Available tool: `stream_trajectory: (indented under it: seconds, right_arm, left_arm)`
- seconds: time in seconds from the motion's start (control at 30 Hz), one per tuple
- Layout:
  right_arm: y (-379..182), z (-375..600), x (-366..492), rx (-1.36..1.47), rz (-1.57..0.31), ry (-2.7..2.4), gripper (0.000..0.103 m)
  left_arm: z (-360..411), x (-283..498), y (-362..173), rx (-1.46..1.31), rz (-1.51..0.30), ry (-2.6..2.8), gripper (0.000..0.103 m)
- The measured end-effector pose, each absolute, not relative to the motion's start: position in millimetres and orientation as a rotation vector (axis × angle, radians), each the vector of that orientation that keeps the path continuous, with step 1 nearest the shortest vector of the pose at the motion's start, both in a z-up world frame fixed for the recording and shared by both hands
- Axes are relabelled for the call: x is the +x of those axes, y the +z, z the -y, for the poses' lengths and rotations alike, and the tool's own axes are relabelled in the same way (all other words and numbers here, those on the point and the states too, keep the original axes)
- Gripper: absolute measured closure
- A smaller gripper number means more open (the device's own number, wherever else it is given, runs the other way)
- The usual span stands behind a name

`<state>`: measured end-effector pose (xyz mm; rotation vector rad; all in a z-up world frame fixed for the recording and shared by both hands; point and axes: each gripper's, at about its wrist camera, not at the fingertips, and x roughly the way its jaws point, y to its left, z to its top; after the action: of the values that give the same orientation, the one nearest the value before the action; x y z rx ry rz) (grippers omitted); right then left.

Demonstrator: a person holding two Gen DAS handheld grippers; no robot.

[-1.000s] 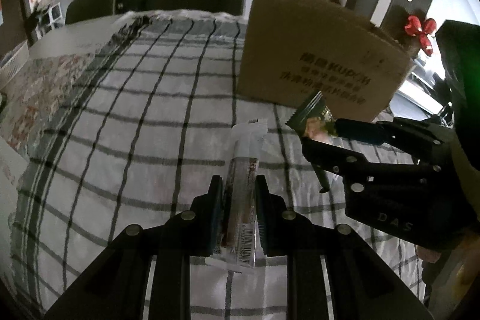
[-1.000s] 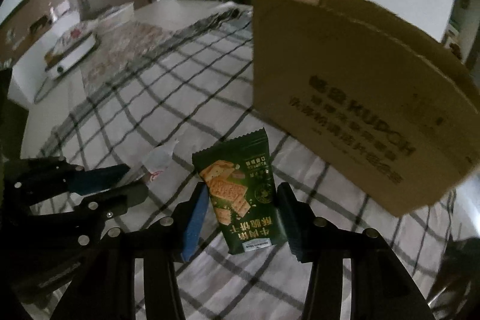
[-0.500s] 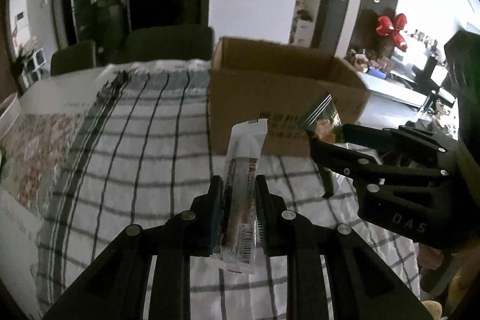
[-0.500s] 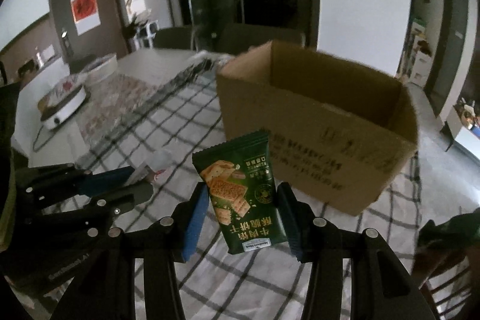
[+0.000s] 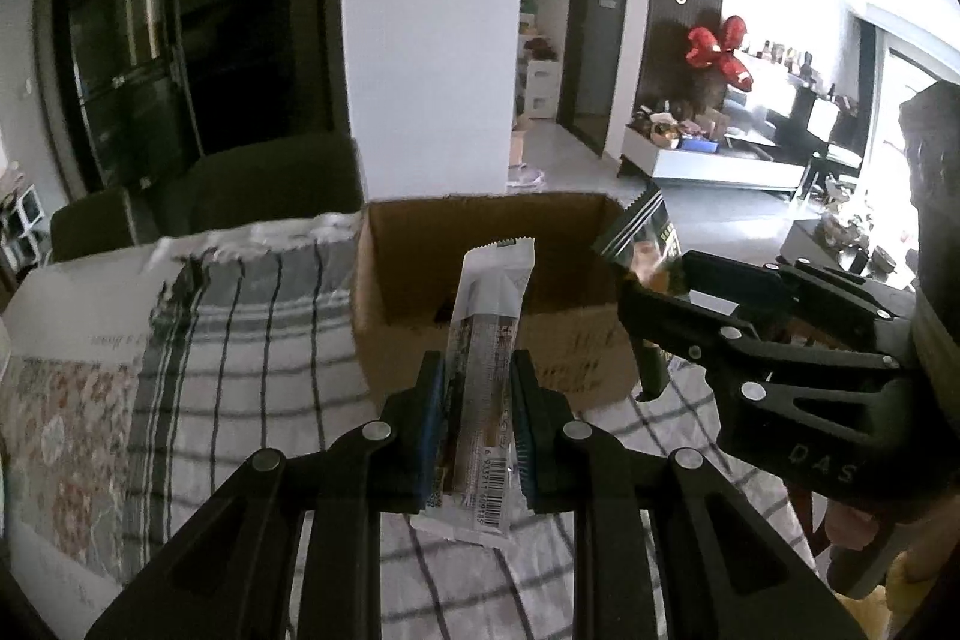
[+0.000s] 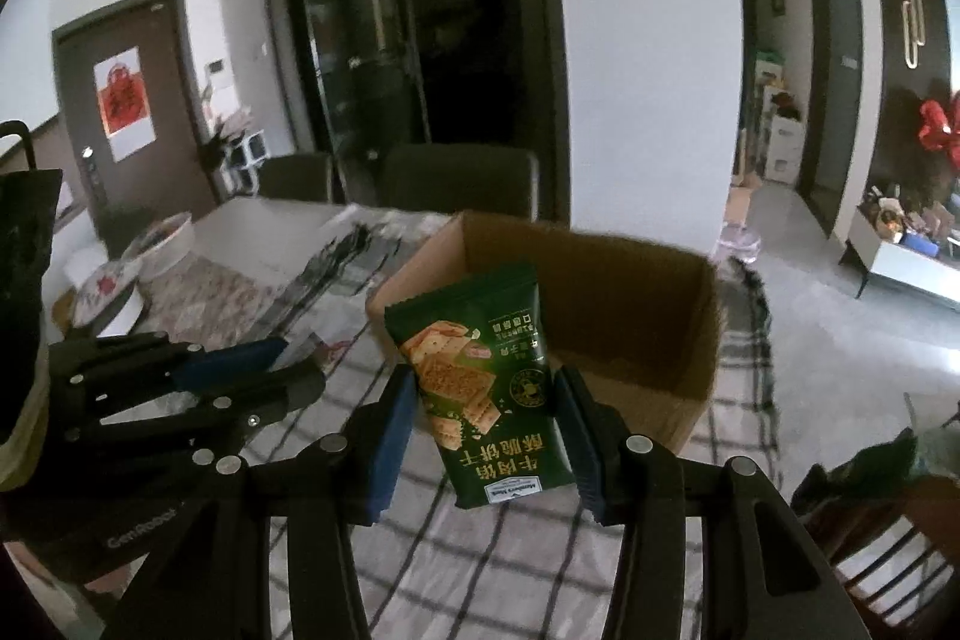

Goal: Organize snacks

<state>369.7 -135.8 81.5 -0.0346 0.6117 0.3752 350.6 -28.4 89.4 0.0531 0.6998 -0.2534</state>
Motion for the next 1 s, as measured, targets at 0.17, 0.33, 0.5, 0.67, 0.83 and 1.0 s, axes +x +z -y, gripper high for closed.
stream_trajectory:
  seconds: [0.17,0.33,0.5,0.67,0.83,1.0]
  right_arm:
    - [90.5,142.4,396.8,-0.03,-0.603,0.336,0.055]
    - [88.9,146.7,421.9,-0.023,-0.616,0.298,0.055]
    - [76.9,151.9,448.9,-0.011,-0.646,0.282,0.055]
    - [65.1,156.4,461.5,-0.014,-0.667,0.234,0.052]
    - [63.1,157.8,457.3,-0.04,-0.666,0.201,0.043]
    - [68.1,160.8,431.2,-0.033,-0.638,0.168,0.034]
  left_arm:
    - [35.8,382.6,97.4,0.058,-0.698,-0.287,0.081]
    - [43.3,416.7,94.1,0.058,-0.716,-0.308,0.081]
    - [49.6,447.1,86.4,0.06,-0.723,-0.313,0.076]
    - [48.0,454.9,85.0,0.06,-0.694,-0.268,0.055]
    - [43.2,441.1,87.5,0.08,-0.662,-0.22,0.043]
    - [35.5,413.3,90.4,0.084,-0.641,-0.194,0.037]
